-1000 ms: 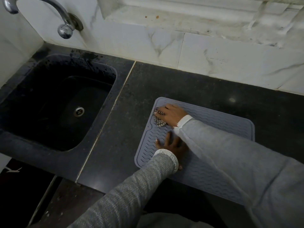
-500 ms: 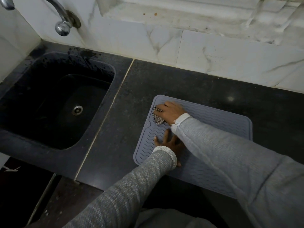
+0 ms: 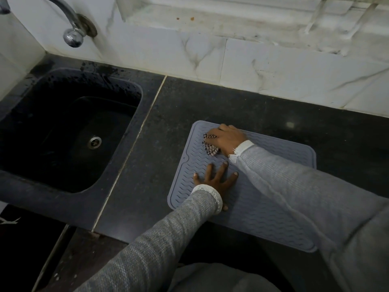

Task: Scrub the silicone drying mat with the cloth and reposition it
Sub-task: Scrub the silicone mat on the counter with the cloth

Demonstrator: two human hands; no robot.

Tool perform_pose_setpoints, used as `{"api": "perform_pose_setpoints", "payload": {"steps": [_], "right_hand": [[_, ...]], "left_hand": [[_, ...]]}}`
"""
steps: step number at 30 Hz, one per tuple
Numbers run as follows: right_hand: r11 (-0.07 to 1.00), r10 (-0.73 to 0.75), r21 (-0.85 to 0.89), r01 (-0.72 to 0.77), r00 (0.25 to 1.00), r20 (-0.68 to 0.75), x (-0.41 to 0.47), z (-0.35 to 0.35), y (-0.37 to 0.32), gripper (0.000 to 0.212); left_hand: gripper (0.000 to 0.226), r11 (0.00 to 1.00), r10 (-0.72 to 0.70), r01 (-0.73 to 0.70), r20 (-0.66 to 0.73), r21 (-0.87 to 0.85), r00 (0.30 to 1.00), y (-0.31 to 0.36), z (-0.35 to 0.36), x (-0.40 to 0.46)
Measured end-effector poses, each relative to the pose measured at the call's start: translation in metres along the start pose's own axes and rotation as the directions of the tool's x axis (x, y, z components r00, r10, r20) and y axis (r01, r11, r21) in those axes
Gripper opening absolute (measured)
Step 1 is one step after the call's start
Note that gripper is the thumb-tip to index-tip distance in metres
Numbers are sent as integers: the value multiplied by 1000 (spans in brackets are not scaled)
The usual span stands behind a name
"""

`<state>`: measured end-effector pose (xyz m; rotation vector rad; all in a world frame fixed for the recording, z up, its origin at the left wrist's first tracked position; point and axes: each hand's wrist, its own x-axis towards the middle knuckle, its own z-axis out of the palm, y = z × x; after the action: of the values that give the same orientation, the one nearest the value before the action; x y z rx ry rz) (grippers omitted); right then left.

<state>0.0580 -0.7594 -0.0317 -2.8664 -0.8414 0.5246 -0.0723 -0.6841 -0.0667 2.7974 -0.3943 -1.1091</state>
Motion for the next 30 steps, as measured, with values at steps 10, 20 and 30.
{"api": "perform_pose_setpoints", "payload": {"steps": [10,20,30], "right_hand": [[974,-137,-169,153,985,105,-43,0,53,46],[998,27,52,-25,999,-36,-43,22,36,46],[993,-24,-116,26,999,22,-67,6,68,48]], "left_hand": [[113,1000,-9,9,-35,0,999,-2,7,2],[114,1000,-24,24,-5,9,1000,0,4,1],[112,1000,-20,19,6,21,1000,2,-2,-4]]}}
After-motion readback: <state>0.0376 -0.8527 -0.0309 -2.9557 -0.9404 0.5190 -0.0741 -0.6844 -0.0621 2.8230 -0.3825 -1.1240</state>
